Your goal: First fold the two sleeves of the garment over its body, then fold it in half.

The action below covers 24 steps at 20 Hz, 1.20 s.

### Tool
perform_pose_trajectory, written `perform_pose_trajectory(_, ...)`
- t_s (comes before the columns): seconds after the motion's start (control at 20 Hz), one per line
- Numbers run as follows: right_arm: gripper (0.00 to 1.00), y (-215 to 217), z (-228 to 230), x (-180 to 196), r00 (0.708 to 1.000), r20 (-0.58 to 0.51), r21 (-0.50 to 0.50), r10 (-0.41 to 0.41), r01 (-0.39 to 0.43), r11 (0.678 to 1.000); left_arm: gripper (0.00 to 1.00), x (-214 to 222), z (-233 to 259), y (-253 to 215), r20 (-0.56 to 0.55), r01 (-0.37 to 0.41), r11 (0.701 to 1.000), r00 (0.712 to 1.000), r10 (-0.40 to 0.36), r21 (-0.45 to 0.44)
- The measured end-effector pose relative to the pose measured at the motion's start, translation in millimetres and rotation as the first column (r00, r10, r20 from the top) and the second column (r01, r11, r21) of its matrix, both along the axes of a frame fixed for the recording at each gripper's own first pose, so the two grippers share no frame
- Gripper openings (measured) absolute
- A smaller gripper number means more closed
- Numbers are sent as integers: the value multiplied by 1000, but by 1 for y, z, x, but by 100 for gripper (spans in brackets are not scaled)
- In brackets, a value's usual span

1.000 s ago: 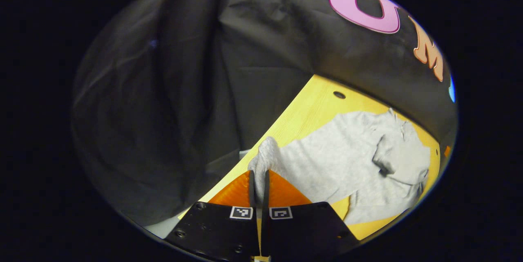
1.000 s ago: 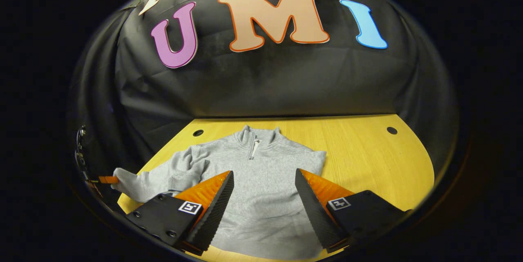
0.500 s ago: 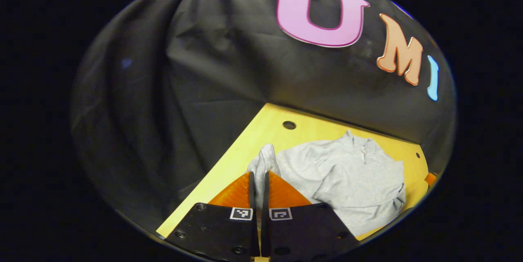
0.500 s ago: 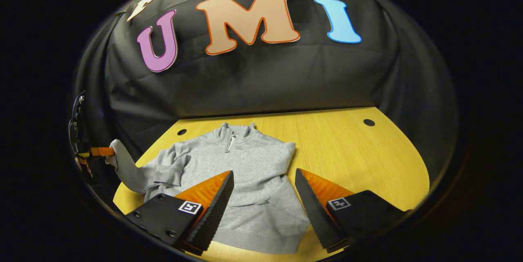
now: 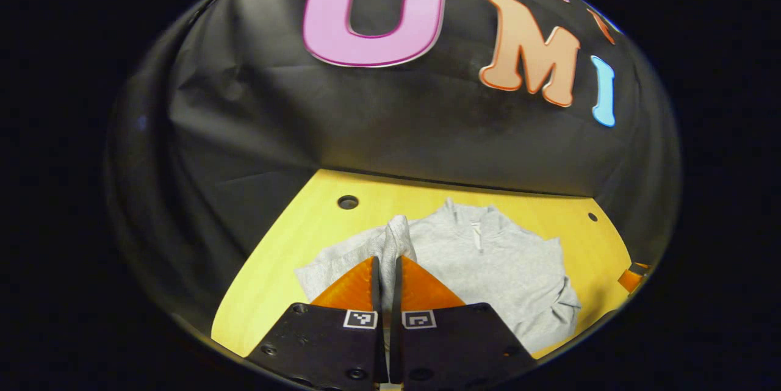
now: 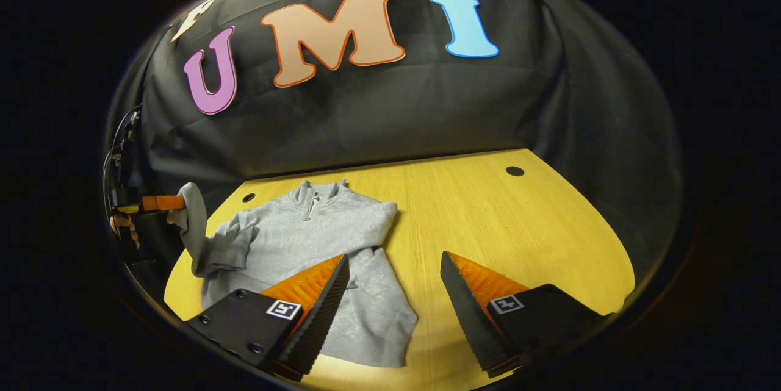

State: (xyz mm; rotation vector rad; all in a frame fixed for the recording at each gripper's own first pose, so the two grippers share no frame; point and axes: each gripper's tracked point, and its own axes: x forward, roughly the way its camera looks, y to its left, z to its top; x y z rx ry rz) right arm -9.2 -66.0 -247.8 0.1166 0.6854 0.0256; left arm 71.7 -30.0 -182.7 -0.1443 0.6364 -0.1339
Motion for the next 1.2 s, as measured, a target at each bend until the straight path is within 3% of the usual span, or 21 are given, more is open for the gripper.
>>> perform_pose_trajectory(0.65,96,-76,-11,-37,994,-31,-9,-109,109,994,0,14,3,-174,7,241,969,971,-241,-46)
perform_pose_trajectory(1.2,96,-111,-17,-51,986,-56,0,-155,156,988,0,6,-49,-284,-102,318,932,936,-338,-171)
